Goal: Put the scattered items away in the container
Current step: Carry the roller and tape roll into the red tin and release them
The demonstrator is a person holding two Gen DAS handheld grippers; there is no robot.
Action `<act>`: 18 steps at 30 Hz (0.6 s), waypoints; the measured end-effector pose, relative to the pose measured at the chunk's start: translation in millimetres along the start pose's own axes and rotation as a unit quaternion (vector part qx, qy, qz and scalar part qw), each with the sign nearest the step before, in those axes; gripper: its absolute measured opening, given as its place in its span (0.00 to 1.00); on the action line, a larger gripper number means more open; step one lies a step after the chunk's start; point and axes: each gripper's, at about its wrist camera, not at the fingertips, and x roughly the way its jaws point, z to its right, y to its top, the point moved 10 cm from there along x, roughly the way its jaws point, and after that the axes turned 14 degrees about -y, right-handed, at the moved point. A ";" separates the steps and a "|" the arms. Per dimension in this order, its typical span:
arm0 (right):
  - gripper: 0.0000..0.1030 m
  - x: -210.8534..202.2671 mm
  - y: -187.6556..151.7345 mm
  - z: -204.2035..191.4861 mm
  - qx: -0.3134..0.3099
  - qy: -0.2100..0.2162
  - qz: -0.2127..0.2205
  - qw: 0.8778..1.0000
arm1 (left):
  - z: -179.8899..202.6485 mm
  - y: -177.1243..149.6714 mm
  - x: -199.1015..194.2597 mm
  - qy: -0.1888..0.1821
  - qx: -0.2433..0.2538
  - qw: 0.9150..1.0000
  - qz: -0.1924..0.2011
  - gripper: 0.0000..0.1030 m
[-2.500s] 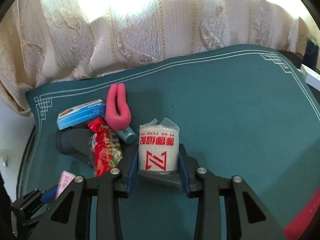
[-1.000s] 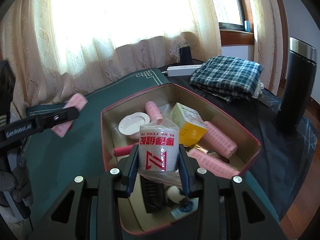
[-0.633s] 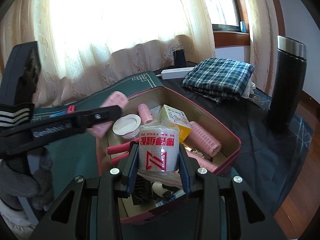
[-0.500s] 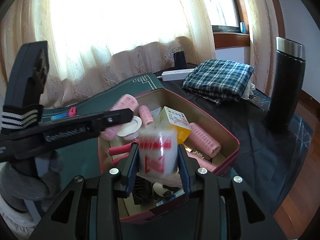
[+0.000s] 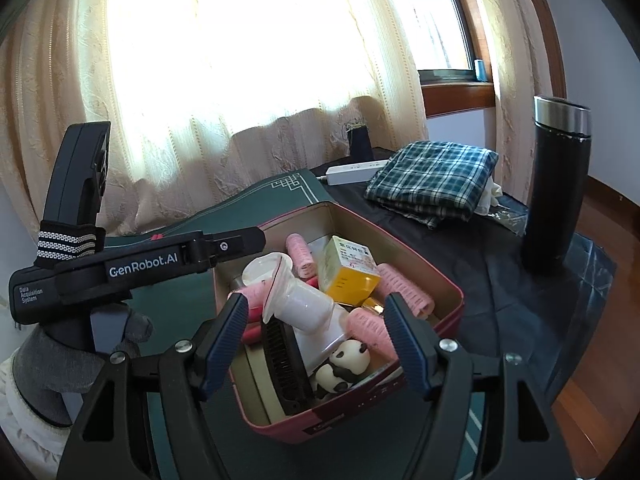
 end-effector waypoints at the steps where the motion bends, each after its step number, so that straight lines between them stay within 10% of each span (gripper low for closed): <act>1: 0.72 -1.1 0.1 -0.6 0.001 0.001 0.000 1.000 | 0.2 0.1 -3.0 0.000 0.000 1.000 0.002 0.66; 18: 0.77 2.6 -10.0 -40.4 -0.016 0.020 -0.019 0.999 | -40.8 -10.4 -50.5 0.028 -0.031 0.999 0.030 0.76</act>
